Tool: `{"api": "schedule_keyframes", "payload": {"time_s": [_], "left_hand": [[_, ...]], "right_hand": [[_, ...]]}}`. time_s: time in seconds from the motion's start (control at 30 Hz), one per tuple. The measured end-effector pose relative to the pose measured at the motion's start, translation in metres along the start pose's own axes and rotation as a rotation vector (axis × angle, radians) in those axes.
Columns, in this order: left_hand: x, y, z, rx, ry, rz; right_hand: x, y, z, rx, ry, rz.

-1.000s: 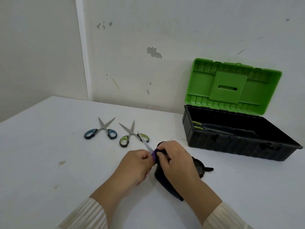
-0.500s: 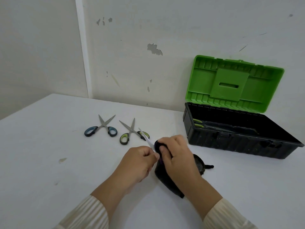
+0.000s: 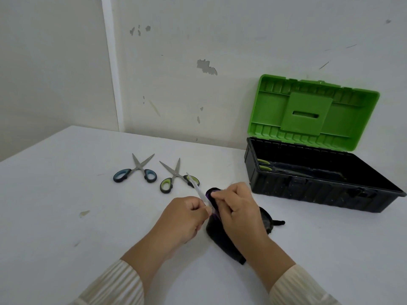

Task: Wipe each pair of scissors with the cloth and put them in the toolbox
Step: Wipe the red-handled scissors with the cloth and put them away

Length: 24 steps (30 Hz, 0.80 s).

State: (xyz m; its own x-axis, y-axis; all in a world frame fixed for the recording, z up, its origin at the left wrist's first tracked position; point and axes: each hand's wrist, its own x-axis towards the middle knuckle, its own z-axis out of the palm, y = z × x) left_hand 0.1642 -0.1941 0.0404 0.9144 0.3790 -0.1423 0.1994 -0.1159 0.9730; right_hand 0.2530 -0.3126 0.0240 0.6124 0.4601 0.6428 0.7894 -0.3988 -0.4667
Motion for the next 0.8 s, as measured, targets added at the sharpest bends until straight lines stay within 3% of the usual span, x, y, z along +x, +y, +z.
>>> {"api": "schedule_keyframes", "payload": {"time_s": [0.17, 0.23, 0.3, 0.43, 0.5, 0.6, 0.67, 0.73, 0.8], "left_hand": [[0.0, 0.002, -0.006, -0.006, -0.045, -0.017], [0.003, 0.002, -0.008, -0.028, -0.022, -0.033], [0.005, 0.002, -0.009, -0.038, -0.004, -0.054], [0.002, 0.002, -0.006, -0.054, -0.014, -0.052], [0.0, 0.002, -0.006, -0.016, -0.009, -0.023], [0.0, 0.002, -0.005, 0.012, -0.03, -0.012], [0.002, 0.001, -0.006, -0.024, -0.024, -0.036], [0.005, 0.001, -0.01, -0.078, 0.003, -0.063], [0.007, 0.001, -0.015, -0.138, 0.0, -0.067]], "right_hand": [[0.02, 0.027, -0.027, 0.047, 0.234, 0.289], [0.018, 0.026, -0.037, 0.054, 0.307, 0.281], [0.012, 0.014, -0.035, 0.034, 0.227, 0.131], [-0.002, -0.005, -0.01, -0.103, -0.128, -0.157], [0.004, 0.001, -0.006, -0.054, -0.093, -0.105], [0.018, 0.019, -0.02, 0.02, 0.093, 0.179], [0.021, 0.025, -0.032, 0.013, 0.124, 0.279], [0.018, 0.021, -0.039, 0.045, -0.007, 0.236], [0.016, 0.009, -0.04, 0.047, -0.29, 0.167]]}}
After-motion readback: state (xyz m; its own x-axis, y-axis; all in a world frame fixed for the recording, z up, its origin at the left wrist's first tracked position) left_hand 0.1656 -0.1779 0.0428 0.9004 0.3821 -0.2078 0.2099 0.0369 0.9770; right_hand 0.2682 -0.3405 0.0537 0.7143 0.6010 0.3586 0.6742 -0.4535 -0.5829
